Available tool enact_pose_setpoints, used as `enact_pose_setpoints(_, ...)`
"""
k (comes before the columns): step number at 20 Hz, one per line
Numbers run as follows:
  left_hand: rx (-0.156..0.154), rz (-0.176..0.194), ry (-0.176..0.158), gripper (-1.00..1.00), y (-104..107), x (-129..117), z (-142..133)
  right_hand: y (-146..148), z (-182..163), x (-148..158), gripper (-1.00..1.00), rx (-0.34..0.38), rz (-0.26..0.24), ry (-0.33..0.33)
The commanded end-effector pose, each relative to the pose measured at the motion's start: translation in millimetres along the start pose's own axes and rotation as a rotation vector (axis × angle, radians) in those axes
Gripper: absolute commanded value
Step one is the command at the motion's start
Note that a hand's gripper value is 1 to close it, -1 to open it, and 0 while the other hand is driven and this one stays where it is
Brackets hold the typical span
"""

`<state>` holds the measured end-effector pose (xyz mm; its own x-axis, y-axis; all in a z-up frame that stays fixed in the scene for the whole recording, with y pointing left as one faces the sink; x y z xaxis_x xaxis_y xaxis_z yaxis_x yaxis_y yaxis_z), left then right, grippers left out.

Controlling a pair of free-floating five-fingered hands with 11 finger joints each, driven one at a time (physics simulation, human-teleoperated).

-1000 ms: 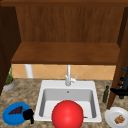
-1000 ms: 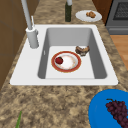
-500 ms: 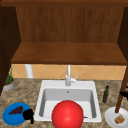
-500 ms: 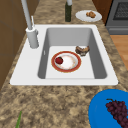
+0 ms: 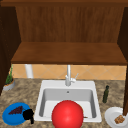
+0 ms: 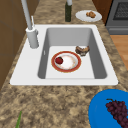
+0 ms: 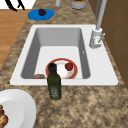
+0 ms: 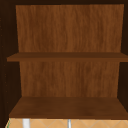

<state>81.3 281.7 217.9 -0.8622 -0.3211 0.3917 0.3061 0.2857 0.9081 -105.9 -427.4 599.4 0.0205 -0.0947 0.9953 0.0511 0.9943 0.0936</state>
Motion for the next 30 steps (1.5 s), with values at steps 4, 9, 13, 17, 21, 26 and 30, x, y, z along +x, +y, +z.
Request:
enact_pose_setpoints(4, 0.0, 0.0, 0.0, 0.0, 0, 0, 0, -39, -1, 0, 1.0, 0.043, -0.059, 0.003)
enact_pose_setpoints(9, 0.0, 0.0, 0.0, 0.0, 0, 0, 0, -70, -1, 1, 1.0, 0.088, -0.067, 0.0)
enact_pose_setpoints(13, 0.0, 0.0, 0.0, 0.0, 0, 0, 0, -95, -2, 1, 1.0, 0.139, -0.068, -0.001)
enact_pose_setpoints(17, 0.0, 0.0, 0.0, 0.0, 0, 0, 0, -113, -10, 1, 1.0, 0.214, -0.057, 0.002)
enact_pose_setpoints(21, 0.0, 0.0, 0.0, 0.0, 0, 0, 0, -127, -17, -1, 1.0, 0.267, -0.047, 0.003)
enact_pose_setpoints(26, 0.0, 0.0, 0.0, 0.0, 0, 0, 0, -159, -16, 0, -1.0, 0.307, -0.063, -0.037)
enact_pose_setpoints(30, 0.0, 0.0, 0.0, 0.0, 0, 0, 0, -187, -17, -2, -1.0, 0.333, -0.06, -0.048)
